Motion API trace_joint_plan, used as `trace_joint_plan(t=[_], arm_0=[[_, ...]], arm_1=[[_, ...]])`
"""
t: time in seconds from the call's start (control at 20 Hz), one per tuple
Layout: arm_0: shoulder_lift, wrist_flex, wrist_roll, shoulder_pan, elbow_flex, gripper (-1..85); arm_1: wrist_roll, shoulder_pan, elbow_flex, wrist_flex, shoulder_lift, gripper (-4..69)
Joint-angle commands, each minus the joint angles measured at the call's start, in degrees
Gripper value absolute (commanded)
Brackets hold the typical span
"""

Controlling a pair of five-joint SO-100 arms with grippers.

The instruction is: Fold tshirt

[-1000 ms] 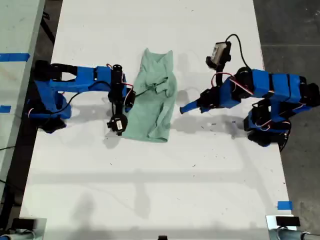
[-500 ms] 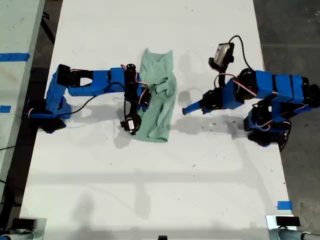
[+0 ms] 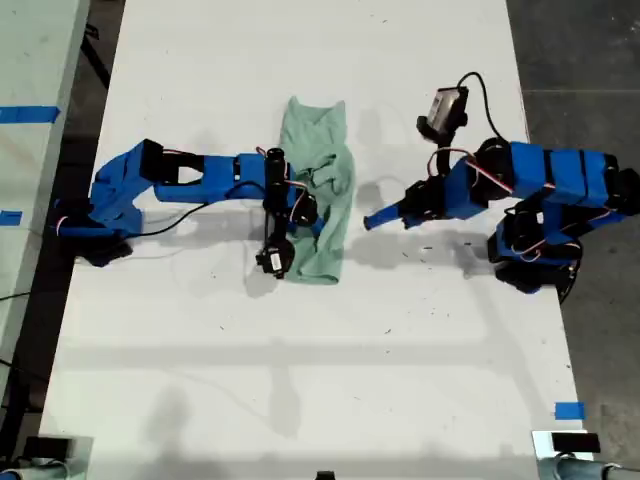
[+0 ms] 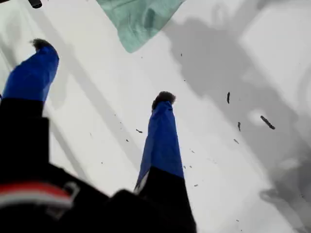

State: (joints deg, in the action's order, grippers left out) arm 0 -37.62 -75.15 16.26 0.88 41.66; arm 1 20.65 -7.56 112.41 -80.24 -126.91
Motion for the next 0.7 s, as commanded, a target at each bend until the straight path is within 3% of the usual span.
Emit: trace_joint_plan(t=[0.0, 0.15, 0.65], arm_0=[[1.05, 0.18, 0.26, 0.62, -0.79, 17.9], [-2.2, -2.11, -0.18, 0.26, -0.79, 19.0], [-32.61, -21.53, 0.18, 0.18, 0.88, 17.2]], arm_1=[[-0.44, 0.53, -0.35, 1.93, -2.37, 34.9], [-0.7, 0.79, -0.35, 2.02, -2.46, 34.9], [-0.35, 0.88, -0.79, 2.2, -2.81, 34.7]])
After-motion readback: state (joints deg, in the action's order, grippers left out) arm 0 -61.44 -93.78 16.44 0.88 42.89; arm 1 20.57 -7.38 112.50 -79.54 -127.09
